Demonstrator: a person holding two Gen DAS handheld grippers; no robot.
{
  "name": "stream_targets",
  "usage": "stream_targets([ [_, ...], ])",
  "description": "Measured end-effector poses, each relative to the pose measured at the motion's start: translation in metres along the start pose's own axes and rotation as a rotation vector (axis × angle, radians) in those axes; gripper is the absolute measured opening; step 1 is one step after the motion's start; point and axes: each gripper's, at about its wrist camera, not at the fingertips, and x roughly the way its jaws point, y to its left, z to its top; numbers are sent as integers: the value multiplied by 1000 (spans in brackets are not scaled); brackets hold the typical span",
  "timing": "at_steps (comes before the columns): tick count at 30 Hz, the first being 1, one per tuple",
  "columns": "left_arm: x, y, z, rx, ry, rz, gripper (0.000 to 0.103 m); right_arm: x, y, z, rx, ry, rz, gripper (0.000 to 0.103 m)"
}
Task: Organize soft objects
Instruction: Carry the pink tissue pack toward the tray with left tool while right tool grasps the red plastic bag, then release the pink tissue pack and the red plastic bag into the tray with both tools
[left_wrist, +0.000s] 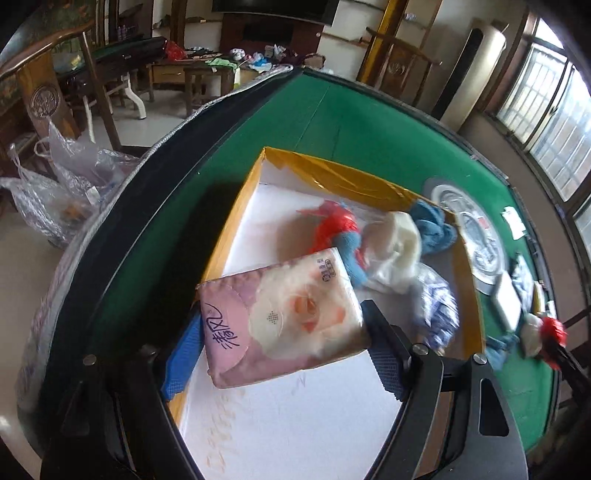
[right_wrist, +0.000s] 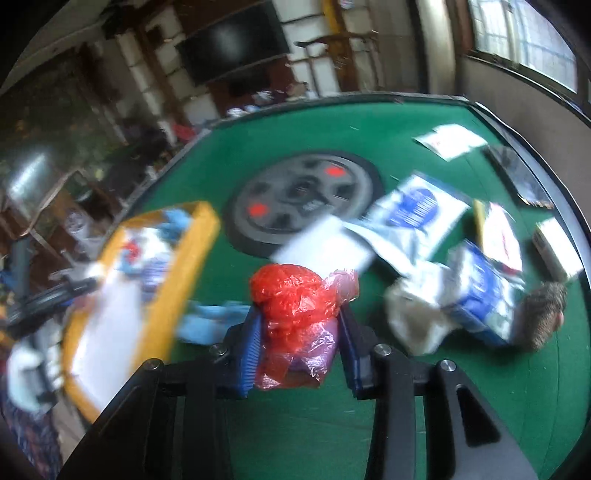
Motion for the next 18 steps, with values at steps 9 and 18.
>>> stream_targets([
  [9,44,-22,45,67,-12,104,82,27,110,-5,-228,86,154,34],
  [18,42,-10,53,9,-2,40,84,84,186,-12,-387,194,197,34],
])
